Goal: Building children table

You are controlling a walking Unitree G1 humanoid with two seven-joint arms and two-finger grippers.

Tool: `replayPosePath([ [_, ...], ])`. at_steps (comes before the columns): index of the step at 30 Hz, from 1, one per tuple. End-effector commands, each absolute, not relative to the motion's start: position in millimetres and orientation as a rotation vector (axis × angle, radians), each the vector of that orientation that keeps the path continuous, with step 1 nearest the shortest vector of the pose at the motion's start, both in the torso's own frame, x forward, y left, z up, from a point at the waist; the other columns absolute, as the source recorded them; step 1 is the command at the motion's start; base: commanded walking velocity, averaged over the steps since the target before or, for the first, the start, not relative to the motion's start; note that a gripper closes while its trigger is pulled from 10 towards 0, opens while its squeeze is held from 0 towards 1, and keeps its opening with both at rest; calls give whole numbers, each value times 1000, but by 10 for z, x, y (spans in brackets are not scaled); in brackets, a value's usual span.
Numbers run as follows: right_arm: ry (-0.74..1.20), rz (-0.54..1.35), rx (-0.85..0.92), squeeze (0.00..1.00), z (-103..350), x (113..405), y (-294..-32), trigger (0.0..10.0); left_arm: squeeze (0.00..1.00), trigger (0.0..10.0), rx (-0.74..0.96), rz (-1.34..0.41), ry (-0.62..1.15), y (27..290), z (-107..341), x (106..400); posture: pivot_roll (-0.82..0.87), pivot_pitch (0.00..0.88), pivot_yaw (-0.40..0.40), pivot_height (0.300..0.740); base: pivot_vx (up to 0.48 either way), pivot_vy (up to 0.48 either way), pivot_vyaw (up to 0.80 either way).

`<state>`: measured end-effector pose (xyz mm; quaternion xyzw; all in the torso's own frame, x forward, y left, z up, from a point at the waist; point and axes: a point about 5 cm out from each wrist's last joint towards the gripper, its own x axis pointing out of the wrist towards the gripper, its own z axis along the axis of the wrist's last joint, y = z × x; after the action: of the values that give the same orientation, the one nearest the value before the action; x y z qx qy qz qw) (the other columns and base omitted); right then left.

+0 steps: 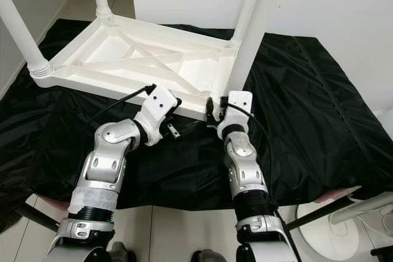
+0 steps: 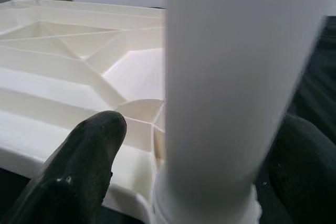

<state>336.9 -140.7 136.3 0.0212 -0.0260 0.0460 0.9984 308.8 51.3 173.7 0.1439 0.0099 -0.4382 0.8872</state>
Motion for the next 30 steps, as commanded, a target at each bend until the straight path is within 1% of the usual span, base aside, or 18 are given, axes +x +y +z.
replayPosePath([
  [1, -13, 281, -22, 0, 1284, 3398, -1584, 10000, 0, 10000, 272, -572, -18, 558, 1757, 3175, -6, 0, -44, 740, 0, 0, 0],
  [2, -13, 281, -22, 0, 1284, 3398, -1584, 10000, 0, 10000, 272, -572, -18, 558, 1757, 3175, -6, 0, -44, 740, 0, 0, 0],
  [4, -2, 388, -60, 0, 1277, 3420, -1651, 10000, 0, 10000, 278, -581, -20, 547, 1761, 3180, -6, 0, -43, 740, 0, 0, 0],
  [7, 0, 431, -73, 0, 1292, 3448, -1665, 10000, 0, 10000, 280, -582, -22, 548, 1767, 3184, -1, 0, -44, 740, 0, 0, 0],
  [8, -7, 483, -120, 0, 1336, 3507, -1683, 10000, 0, 10000, 283, -583, -25, 551, 1777, 3192, 1, 0, -43, 740, 0, 0, 0],
  [13, -8, 579, -159, 0, 1451, 3633, -1655, 10000, 0, 10000, 289, -583, -33, 547, 1797, 3206, 8, 0, -43, 740, 0, 0, 0],
  [20, 14, 625, -171, 0, 1477, 3700, -1637, 10000, 0, 10000, 292, -584, -38, 540, 1809, 3213, 12, 0, -42, 740, 0, 0, 0],
  [21, 30, 641, -185, 0, 1466, 3711, -1633, 1020, 0, 10000, 292, -584, -39, 537, 1812, 3214, 13, 0, -42, 740, 0, 0, 0],
  [22, 30, 641, -185, 0, 1466, 3711, -1633, 1020, 0, 10000, 292, -584, -39, 537, 1812, 3214, 13, 0, -42, 740, 0, 0, 0],
  [23, 43, 653, -194, 0, 1454, 3717, -1631, 0, 0, 10000, 293, -583, -41, 536, 1815, 3214, 17, 0, -45, 740, 0, 0, 0],
  [30, 102, 675, -214, 0, 1345, 3693, -1714, 0, 0, 10000, 293, -576, -43, 546, 1817, 3211, 21, 0, -48, 740, 0, 0, 0],
])
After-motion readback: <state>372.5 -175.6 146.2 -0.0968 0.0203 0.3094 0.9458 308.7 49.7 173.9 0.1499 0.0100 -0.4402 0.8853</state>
